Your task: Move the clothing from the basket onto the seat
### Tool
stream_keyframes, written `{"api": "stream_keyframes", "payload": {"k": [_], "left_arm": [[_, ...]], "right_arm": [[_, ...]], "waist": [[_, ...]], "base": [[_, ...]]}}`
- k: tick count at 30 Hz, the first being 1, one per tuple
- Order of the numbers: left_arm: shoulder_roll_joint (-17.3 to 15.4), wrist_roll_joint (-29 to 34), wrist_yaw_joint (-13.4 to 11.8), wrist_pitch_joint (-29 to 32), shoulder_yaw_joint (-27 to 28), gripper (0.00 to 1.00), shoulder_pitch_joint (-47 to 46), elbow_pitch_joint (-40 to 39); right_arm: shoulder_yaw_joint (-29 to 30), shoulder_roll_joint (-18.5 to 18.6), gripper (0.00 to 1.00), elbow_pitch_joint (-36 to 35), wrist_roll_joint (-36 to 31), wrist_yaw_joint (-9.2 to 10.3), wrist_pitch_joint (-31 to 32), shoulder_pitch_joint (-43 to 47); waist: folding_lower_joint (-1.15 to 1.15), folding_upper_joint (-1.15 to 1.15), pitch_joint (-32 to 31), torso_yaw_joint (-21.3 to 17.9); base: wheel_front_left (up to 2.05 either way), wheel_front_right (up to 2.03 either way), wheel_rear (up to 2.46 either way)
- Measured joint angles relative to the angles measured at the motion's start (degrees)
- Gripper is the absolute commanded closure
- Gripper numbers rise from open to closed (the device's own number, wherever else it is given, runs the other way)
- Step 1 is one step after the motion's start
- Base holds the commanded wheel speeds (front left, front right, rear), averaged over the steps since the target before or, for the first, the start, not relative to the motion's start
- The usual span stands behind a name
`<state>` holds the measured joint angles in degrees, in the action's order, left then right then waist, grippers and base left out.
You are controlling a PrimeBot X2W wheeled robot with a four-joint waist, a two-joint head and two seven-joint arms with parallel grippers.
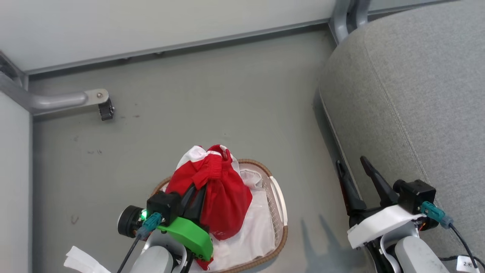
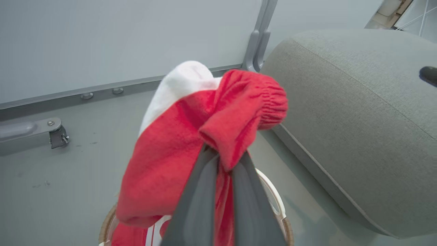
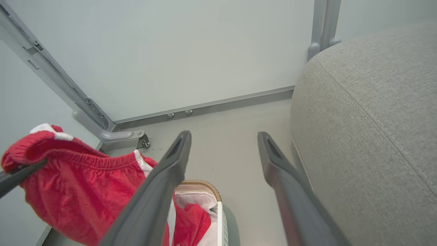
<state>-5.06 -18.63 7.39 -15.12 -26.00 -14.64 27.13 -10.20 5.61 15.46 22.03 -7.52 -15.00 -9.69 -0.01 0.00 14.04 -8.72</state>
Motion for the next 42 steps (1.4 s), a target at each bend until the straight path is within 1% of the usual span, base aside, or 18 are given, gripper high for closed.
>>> {"api": "stream_keyframes", "payload": {"k": [8,16,23,26,32,35,38,42], "left_arm": [[-0.02,-0.87,0.0,-0.01,-0.08,1.0,1.42,-5.93],[0.19,-1.92,0.0,-0.01,-1.02,1.0,0.2,-10.42],[0.67,-1.89,0.0,-0.01,-2.16,1.0,-0.66,-13.29],[0.8,-1.92,0.0,-0.01,-2.6,1.0,-0.79,-13.74],[1.38,-2.29,0.0,-0.01,-4.53,1.0,-1.18,-14.58],[1.68,-2.6,0.0,-0.01,-5.99,1.0,-1.51,-14.7],[1.82,-2.99,0.0,-0.01,-7.19,1.0,-2.01,-14.63],[1.93,-3.46,0.0,-0.01,-8.42,1.0,-2.18,-14.21]], "right_arm": [[-1.47,0.3,0.0,1.03,-0.31,0.0,0.0,3.44],[-3.05,0.85,0.0,1.63,0.26,0.0,0.0,4.83],[-6.75,1.8,0.0,1.87,1.13,0.0,0.0,6.16],[-10.62,1.85,0.0,2.02,1.75,0.01,0.0,6.16],[-20.7,0.92,0.0,2.48,3.23,0.0,0.0,-0.42],[-23.93,0.71,0.0,3.6,3.38,0.0,0.0,-4.12],[-25.15,0.38,0.0,5.14,3.04,0.0,0.0,-7.06],[-23.79,-0.57,0.0,6.28,0.27,0.0,0.0,-8.76]], "waist": [[0.0,0.0,-7.28,1.53],[0.0,0.0,-12.05,2.75],[0.0,0.0,-13.75,3.93],[0.0,0.0,-13.9,4.38],[0.0,0.0,-13.74,5.3],[0.0,0.0,-13.58,6.27],[0.0,0.0,-13.42,7.46],[0.0,0.0,-13.28,9.11]], "base": [[0.0,0.0,0.0],[0.0,0.0,0.0],[0.0,0.0,0.0],[0.0,0.0,0.0],[0.0,0.0,0.0],[0.0,0.0,0.0],[0.0,0.0,0.0],[0.0,0.0,0.0]]}}
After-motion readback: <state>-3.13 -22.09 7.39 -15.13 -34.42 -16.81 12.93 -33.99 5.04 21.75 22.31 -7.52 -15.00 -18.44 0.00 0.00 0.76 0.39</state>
